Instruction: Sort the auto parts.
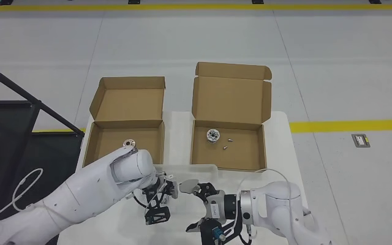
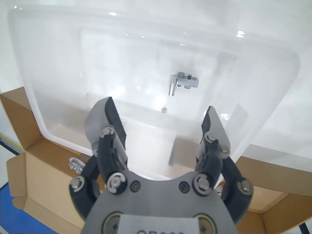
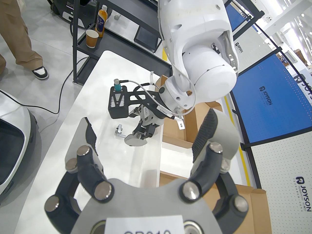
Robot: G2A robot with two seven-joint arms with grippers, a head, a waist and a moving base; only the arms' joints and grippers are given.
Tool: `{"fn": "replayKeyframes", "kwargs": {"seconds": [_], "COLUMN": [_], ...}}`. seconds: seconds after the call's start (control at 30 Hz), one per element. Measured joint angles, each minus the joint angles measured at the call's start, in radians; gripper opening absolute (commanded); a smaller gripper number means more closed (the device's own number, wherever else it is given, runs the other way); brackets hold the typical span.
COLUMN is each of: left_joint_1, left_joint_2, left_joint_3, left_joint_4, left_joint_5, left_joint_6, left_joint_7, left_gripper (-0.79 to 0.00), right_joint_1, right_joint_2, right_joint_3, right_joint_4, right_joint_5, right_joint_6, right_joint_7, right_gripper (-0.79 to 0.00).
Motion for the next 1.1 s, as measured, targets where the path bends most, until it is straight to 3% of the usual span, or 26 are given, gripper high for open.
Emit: {"fn": "replayKeyframes", "kwargs": {"seconds": [0.2, 0.5, 0.6, 0.77, 0.83, 0.9, 1.0, 1.1], "left_joint_1": [0.000, 0.001, 0.038, 0.062, 0.067, 0.071, 0.073, 0.078], "left_joint_2": [0.002, 0.002, 0.002, -0.011, -0.021, -0.030, -0.045, -0.057], "left_joint_3": [0.000, 0.000, -0.006, -0.003, 0.000, -0.002, -0.007, -0.011], "left_joint_4": [-0.004, -0.005, -0.012, -0.004, -0.002, 0.006, 0.026, 0.048], "left_joint_5": [-0.001, -0.001, 0.000, 0.039, 0.063, 0.068, 0.072, 0.074], "left_joint_6": [-0.002, -0.001, 0.008, -0.013, -0.036, -0.042, -0.038, -0.038], "left_joint_7": [-0.002, -0.003, -0.056, -0.102, -0.118, -0.125, -0.128, -0.135], "left_gripper": [0.000, 0.000, 0.000, 0.000, -0.089, -0.117, -0.252, -0.271], "right_joint_1": [-0.057, -0.130, -0.172, -0.172, -0.172, -0.172, -0.172, -0.172], "right_joint_2": [0.002, 0.019, 0.023, 0.023, 0.023, 0.023, 0.023, 0.023], "right_joint_3": [0.032, 0.218, 0.287, 0.288, 0.288, 0.288, 0.288, 0.288], "right_joint_4": [-0.025, -0.042, -0.043, -0.043, -0.043, -0.043, -0.043, -0.043], "right_joint_5": [0.006, 0.107, 0.165, 0.166, 0.166, 0.166, 0.166, 0.166], "right_joint_6": [0.034, -0.027, -0.002, -0.001, -0.002, -0.002, -0.002, -0.002], "right_joint_7": [0.022, 0.152, 0.220, 0.220, 0.220, 0.220, 0.221, 0.221], "right_gripper": [0.000, 0.000, 0.000, 0.000, 0.000, 0.000, 0.000, 0.000]}}
